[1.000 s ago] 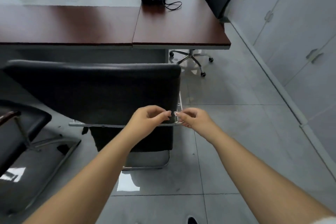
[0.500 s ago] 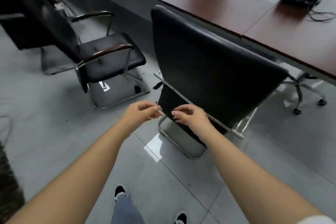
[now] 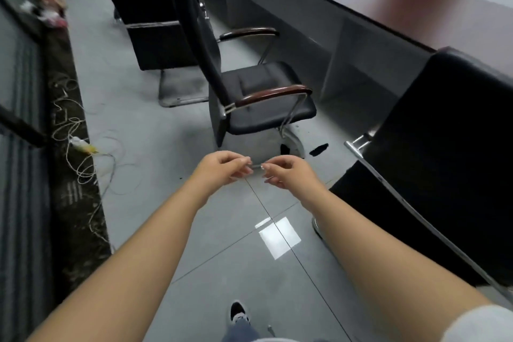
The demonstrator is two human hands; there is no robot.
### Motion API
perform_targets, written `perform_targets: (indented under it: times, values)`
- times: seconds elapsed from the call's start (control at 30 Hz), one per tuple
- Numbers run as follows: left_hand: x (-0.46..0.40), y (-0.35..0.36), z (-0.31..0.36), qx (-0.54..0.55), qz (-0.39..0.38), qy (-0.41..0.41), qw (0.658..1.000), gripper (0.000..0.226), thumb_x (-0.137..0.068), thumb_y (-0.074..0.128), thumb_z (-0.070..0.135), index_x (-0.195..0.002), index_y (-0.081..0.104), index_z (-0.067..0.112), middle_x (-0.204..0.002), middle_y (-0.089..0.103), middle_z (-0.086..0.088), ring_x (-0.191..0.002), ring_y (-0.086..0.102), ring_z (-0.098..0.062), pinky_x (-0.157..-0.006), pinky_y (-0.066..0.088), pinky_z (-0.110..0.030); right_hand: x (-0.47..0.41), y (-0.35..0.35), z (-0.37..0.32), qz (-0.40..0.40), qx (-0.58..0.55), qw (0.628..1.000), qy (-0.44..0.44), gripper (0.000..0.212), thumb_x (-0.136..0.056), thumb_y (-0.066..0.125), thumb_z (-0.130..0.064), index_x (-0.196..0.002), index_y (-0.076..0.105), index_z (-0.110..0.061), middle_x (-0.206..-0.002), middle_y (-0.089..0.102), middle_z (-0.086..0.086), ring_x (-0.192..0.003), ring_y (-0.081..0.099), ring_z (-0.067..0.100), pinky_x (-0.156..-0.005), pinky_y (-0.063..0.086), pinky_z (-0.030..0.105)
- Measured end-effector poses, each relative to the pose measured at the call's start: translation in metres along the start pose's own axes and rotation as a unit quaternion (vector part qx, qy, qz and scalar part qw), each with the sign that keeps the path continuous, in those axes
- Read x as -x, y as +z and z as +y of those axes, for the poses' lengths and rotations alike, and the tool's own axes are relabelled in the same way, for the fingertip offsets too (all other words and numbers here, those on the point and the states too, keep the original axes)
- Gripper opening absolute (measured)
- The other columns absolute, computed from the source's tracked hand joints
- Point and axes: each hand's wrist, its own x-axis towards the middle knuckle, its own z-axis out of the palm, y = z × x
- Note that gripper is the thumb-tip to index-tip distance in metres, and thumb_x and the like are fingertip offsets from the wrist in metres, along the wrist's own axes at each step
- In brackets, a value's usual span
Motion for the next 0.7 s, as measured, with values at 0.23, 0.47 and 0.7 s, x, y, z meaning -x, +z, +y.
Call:
perform_targets:
  times: [0.23, 0.47, 0.7]
  values:
    - [-0.083, -0.036, 0.016, -0.001, -0.032, 0.007, 0.999, 0.013, -0.09, 0.057, 0.021, -0.08, 0.065, 0.02, -0.07, 0.069, 0.008, -0.06, 0.063, 0.005, -0.052, 0.044, -0.006, -0.077, 0.017, -0.03, 0.035, 0.009, 0.999, 0.013, 0.009, -0.088, 0.062, -0.01, -0.079, 0.061, -0.011, -0.068, 0.058, 0.005, -0.055, 0.052, 0.009, -0.063, 0.045, 0.019]
    - [-0.199, -0.027, 0.033, -0.006, -0.049, -0.029, 0.998, 0.013, -0.09, 0.058, 0.022, -0.079, 0.065, 0.021, -0.077, 0.071, 0.003, -0.087, 0.066, -0.017, -0.086, 0.049, -0.03, -0.18, -0.016, -0.047, 0.053, 0.021, 0.998, 0.03, 0.014, -0.088, 0.062, -0.014, -0.075, 0.06, -0.016, -0.07, 0.061, 0.005, -0.066, 0.054, 0.017, -0.068, 0.046, 0.023]
    - [-0.314, -0.013, 0.049, 0.019, -0.018, -0.098, 0.995, 0.017, -0.093, 0.053, 0.023, -0.082, 0.065, 0.023, -0.068, 0.071, 0.01, -0.072, 0.062, -0.006, -0.077, 0.045, -0.024, -0.304, -0.067, -0.07, 0.051, 0.02, 0.994, 0.099, 0.011, -0.089, 0.062, -0.019, -0.079, 0.062, -0.014, -0.073, 0.063, 0.005, -0.071, 0.061, 0.017, -0.082, 0.052, 0.029]
